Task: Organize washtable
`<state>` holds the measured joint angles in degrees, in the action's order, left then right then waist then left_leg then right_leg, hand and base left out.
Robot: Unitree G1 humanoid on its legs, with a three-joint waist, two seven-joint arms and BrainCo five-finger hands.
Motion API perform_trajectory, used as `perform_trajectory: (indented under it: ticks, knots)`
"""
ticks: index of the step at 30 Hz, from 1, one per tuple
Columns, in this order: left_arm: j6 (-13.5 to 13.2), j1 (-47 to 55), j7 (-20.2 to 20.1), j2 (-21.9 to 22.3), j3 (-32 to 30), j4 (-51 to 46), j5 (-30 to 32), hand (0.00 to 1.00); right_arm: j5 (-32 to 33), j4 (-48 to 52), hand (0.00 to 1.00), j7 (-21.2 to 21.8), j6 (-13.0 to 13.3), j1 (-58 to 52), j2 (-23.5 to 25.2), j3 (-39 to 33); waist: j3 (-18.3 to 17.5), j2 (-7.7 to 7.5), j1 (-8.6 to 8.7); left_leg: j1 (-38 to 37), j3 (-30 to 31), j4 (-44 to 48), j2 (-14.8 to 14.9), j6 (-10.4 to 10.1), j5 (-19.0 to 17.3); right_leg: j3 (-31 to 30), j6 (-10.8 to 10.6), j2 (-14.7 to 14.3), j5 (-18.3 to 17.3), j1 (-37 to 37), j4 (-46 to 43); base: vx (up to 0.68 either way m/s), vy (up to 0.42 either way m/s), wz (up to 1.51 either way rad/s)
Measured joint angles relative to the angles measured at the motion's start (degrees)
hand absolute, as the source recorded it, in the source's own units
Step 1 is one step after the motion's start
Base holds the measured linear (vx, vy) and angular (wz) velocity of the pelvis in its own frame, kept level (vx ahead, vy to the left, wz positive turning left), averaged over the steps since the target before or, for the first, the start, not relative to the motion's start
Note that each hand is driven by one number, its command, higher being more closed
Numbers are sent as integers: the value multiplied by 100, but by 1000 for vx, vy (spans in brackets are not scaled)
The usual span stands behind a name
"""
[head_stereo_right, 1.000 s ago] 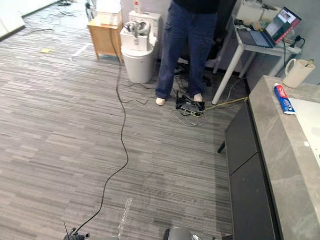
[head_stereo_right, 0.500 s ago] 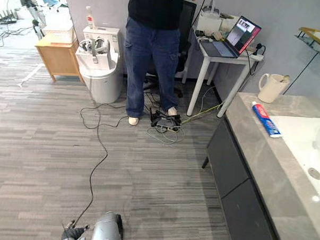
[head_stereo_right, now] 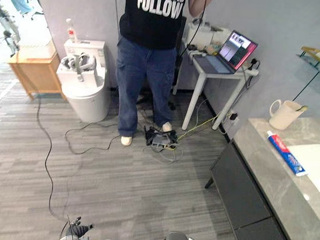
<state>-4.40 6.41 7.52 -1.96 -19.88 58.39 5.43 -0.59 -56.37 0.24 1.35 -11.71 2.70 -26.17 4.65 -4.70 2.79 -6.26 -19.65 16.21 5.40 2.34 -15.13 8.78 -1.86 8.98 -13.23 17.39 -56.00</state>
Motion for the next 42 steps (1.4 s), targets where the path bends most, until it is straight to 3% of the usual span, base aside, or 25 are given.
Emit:
perform_trajectory:
  ticks: [2, 4, 5, 6, 7, 8, 10, 11, 14, 16, 19, 21, 22, 24, 25, 27, 28, 29, 30, 33, 35, 37, 40, 41, 42]
  knots:
    - [31, -4, -5, 143, -274, 24, 25, 0, 0, 75, 0, -2, -20, -8, -17, 27, -15, 31, -23, -492, -349, -164, 143, -167, -88, 1118, 169, -3, 48, -9, 1982, 495, -103, -49]
    - [36, 20, -14, 215, -366, 9, 103, 0, 0, 131, 0, -2, -32, -40, -47, 109, -34, 63, -42, -803, -610, -322, 151, -398, -193, 1633, 439, -183, 502, -14, 2873, 565, -89, -67]
    - [42, 40, -47, 209, -481, -8, 221, 0, 2, 158, 0, -1, -60, -85, -50, 197, -60, 1, -5, -861, -691, 251, 225, -706, -382, 1449, 1065, -323, 847, -45, 3063, 616, -127, -67]
    - [73, 11, -69, 273, -538, 9, 239, 0, 0, 171, 0, 18, -70, -79, -112, 154, -69, 85, 7, -731, -648, 859, 466, -820, -439, 1469, 1013, -441, 713, -112, 2918, 731, -181, -58]
    - [79, -20, -123, 376, -569, 1, 262, 0, -22, 229, 0, 2, -72, -165, -188, 200, -51, 349, 21, -217, -341, 2375, 1021, -1045, -182, 1457, 1018, -752, 453, -338, 2991, 540, -164, -55]
    - [83, -39, -146, 504, -689, -50, 284, 0, -61, 335, 0, -1, -76, -234, -313, 207, -26, 556, -11, 431, 122, 3824, 1455, -990, 180, 1330, 1103, -1087, 287, -511, 3036, 526, -141, -68]
    - [81, -53, -182, 641, -846, -215, 309, 0, -140, 343, 0, -8, -133, -189, -405, 269, 3, 667, -82, 941, 454, 4995, 1736, -1002, 221, 1065, 1199, -1393, 129, -755, 3082, 496, -92, -103]
    - [81, -16, -182, 606, -860, -281, 308, 0, -173, 320, 0, -28, -157, -174, -387, 327, 22, 590, -70, 1221, 549, 5389, 1771, -1019, 193, 761, 1232, -1533, 48, -1009, 3151, 585, -93, -158]
    - [61, -24, -133, 506, -764, -375, 302, 0, -178, 148, 0, -55, -159, -93, -327, 361, 16, 395, -65, 1666, 581, 4715, 1717, -828, 69, -190, 1172, -1753, 37, -1449, 3510, 427, -6, -160]
    - [51, -34, -104, 506, -696, -383, 297, 0, -179, 151, 0, -59, -168, -99, -336, 375, 19, 395, -68, 1795, 890, 3855, 1593, -725, -50, -726, 1126, -1878, 28, -1635, 3595, 384, 128, -166]
    - [9, -71, -87, 536, -521, -381, 218, 0, -226, 134, 0, -112, -166, -101, -405, 542, -19, 437, -85, 1688, 2434, 1976, 1005, -798, -200, -1737, 892, -2056, -102, -1698, 3541, 255, 259, -168]
    - [1, -103, -56, 607, -477, -376, 187, 0, -214, 126, 0, -154, -164, -113, -424, 510, -58, 541, -47, 1572, 2622, 1315, 976, -947, -98, -2152, 653, -2122, -236, -1609, 3317, 268, 384, -162]
    - [1, -130, 15, 631, -447, -355, 183, 0, -138, 158, 0, -158, -159, -157, -408, 481, -125, 563, -38, 1479, 2346, 1126, 987, -1199, -176, -2455, 473, -2121, -338, -1479, 3150, 247, 455, -173]
    - [-29, -137, 44, 580, -459, -329, 139, 0, 126, 154, 0, -180, -172, -198, -333, 409, -222, 448, -99, 1325, 1457, 1018, 1009, -1167, -179, -2771, 65, -1928, -371, -1177, 3000, 155, 386, -189]
    - [-52, -133, 40, 554, -458, -335, 94, 0, 299, 159, 0, -229, -172, -188, -295, 361, -222, 400, -143, 1192, 909, 1022, 1071, -1149, -174, -2326, -150, -1654, -306, -1022, 3057, 17, 282, -200]
    - [-48, -137, 36, 519, -456, -334, 22, 0, 500, 165, 0, -278, -145, -246, -226, 227, -235, 420, -122, 1010, 299, 997, 1130, -1082, -210, -779, -236, -924, -284, -986, 3291, -19, 261, -174]
    - [-55, -161, 36, 471, -456, -343, -33, 0, 594, 157, 0, -287, -132, -273, -161, 60, -239, 424, -163, 869, -35, 900, 1153, -1026, -244, 326, -200, -403, -266, -1047, 3407, -9, 163, -104]
    - [-61, -190, 35, 426, -456, -343, -36, 0, 639, 154, 0, -287, -139, -294, -137, 6, -241, 415, -180, 801, -183, 822, 1146, -1012, -257, 779, -121, -175, -210, -1095, 3484, 81, 130, -124]
    - [-58, -229, 25, 303, -505, -316, -39, 0, 675, 141, 0, -287, -142, -370, -83, -126, -255, 392, -218, 623, -491, 655, 1119, -1012, -255, 1234, -322, 39, 313, -1190, 3851, 116, 33, -89]
    - [-55, -204, 21, 224, -556, -147, -61, 0, 645, -54, 0, -271, -158, -403, -149, -385, -312, 478, -193, 273, -731, 110, 1046, -1046, -13, 965, -273, -125, 409, -1296, 4131, 102, -53, -53]
    - [-54, -172, 11, 322, -559, 23, -138, 0, 615, -293, 0, -251, -170, -443, -326, -513, -353, 664, -139, -10, -730, -354, 921, -1137, 225, 993, -230, -193, 470, -1490, 4363, 157, -62, -1]
    - [-44, -98, 4, 363, -560, 92, -149, 0, 498, -362, 0, -230, -177, -436, -405, -532, -413, 733, -96, -183, -729, -404, 868, -1162, 367, 967, -228, -200, 495, -1673, 4542, 169, -35, -8]
    - [-47, 46, -2, 350, -536, 221, -150, 0, 449, -432, 0, -209, -168, -301, -419, -456, -384, 592, -163, -175, -694, -560, 697, -1101, 290, 744, -223, -39, 628, -1939, 4772, 66, 25, -27]
    - [-50, 47, -2, 378, -460, 222, -150, 0, 446, -487, 0, -172, -163, -185, -513, -444, -351, 673, -163, -157, -656, -1199, 595, -972, 696, 742, -232, -84, 671, -1963, 4809, -12, 54, -11]
    - [-125, 16, -1, -46, 460, 269, -246, 0, 227, -535, 0, -129, -146, 31, -539, 292, -107, 325, -55, -359, -544, -1618, 138, -874, 876, 571, -488, 100, 1131, -2201, 5511, -10, 47, -5]
